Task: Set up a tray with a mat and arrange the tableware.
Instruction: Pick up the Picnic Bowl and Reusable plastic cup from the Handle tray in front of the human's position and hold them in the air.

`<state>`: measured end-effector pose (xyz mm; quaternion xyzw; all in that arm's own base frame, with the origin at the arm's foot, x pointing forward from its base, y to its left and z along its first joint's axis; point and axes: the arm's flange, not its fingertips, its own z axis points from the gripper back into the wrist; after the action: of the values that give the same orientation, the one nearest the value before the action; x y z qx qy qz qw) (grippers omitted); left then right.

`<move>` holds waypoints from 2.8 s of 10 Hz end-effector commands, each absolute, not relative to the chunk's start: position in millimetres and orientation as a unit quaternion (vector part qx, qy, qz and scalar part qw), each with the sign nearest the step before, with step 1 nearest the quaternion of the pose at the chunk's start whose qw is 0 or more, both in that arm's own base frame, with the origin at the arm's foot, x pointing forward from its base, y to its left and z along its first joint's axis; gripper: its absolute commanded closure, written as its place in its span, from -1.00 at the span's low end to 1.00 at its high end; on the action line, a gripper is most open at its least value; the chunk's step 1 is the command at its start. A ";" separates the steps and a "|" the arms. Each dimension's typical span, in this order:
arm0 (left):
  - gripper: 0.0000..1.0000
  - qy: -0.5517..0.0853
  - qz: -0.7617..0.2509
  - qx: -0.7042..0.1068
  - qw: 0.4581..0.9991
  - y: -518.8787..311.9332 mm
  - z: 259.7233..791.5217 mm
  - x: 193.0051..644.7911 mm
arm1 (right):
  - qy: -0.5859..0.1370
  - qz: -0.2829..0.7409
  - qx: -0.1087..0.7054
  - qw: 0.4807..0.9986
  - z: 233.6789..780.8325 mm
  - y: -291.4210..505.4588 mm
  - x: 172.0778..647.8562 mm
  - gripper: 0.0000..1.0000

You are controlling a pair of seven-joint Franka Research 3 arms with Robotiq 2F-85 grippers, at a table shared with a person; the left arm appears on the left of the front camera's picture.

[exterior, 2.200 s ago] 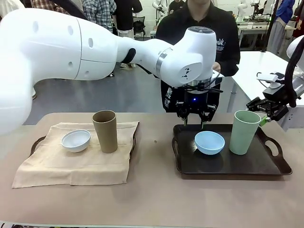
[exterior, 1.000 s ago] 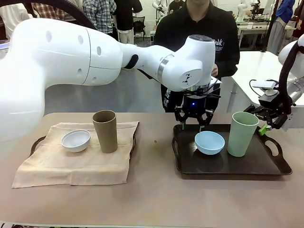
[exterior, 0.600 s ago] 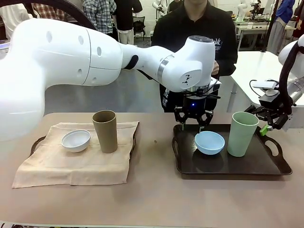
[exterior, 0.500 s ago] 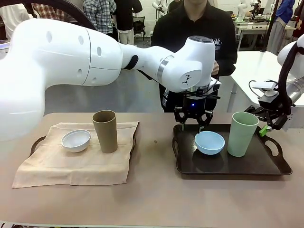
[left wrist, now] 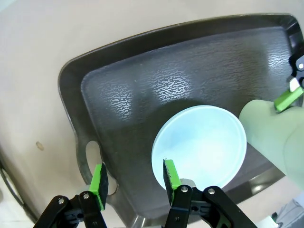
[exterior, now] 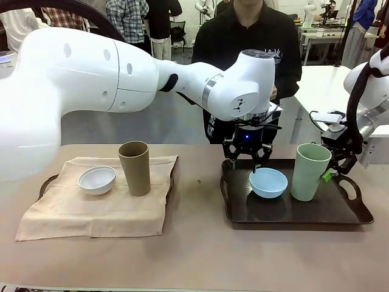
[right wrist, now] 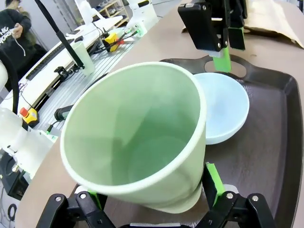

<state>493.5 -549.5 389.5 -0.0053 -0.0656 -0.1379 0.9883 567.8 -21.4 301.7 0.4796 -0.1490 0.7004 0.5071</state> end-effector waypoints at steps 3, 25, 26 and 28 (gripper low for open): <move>-0.25 -0.050 -0.124 -0.006 0.991 -564.7 379.2 513.9 | -0.156 0.710 0.478 0.493 296.7 4.1 561.1 -1.00; 1.00 -0.103 -0.074 -0.014 0.992 -526.7 492.4 484.2 | -0.291 0.764 0.356 0.452 432.6 -74.7 443.5 1.00; 1.00 -0.121 -0.076 -0.009 0.990 -530.1 514.5 470.4 | -0.307 0.766 0.334 0.455 458.4 -82.3 425.4 1.00; 1.00 -0.143 -0.064 -0.002 0.988 -526.1 544.1 440.4 | -0.342 0.762 0.313 0.451 498.8 -91.0 395.9 1.00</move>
<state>457.4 -535.4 549.2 -0.0226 -0.1314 -0.0790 0.9879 408.4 -98.0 494.2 0.3206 -0.3158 0.7689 0.4543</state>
